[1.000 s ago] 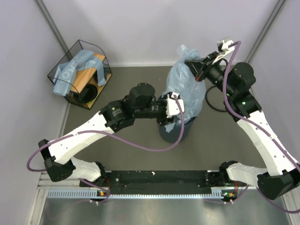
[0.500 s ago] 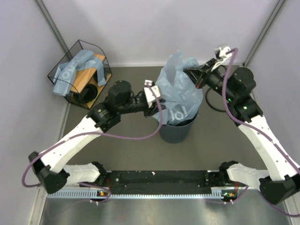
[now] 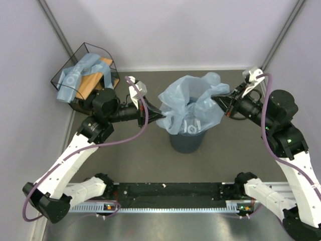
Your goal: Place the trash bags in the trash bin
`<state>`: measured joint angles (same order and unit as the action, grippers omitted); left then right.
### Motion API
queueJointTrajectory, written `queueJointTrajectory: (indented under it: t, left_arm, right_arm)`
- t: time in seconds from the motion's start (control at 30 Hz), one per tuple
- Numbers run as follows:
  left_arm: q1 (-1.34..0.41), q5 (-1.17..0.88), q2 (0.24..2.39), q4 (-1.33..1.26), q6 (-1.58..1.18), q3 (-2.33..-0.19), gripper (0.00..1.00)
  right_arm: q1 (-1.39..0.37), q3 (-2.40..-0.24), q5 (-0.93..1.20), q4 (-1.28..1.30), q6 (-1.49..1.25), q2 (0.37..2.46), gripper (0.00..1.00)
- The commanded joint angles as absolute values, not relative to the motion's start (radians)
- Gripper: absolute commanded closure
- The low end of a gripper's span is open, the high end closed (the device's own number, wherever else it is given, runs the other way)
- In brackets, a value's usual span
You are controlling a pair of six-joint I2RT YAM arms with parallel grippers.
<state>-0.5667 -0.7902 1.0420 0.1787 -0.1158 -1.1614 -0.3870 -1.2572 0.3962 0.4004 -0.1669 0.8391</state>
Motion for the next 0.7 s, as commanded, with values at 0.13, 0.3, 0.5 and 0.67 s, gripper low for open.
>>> queueJointTrajectory:
  t: [0.13,0.3,0.5,0.67]
  left_arm:
    - [-0.420,-0.868,0.902,0.193,-0.264,-0.991,1.00]
    - [-0.368,-0.836,0.876,0.204,-0.297,-0.878,1.00]
    - [-0.289,-0.861,0.845,0.221,-0.322,-0.807,1.00]
    - [-0.252,-0.871,0.827,0.285,-0.249,-0.764,1.00]
  right_arm:
    - [-0.351,-1.290,0.393,0.759,-0.020,0.759,1.00]
    - [-0.304,-1.259,0.396,0.902,0.058,0.767,1.00]
    - [-0.151,-1.313,0.489,1.070,0.162,0.831,1.00]
    - [-0.003,-1.296,0.586,1.167,0.278,0.867,1.00]
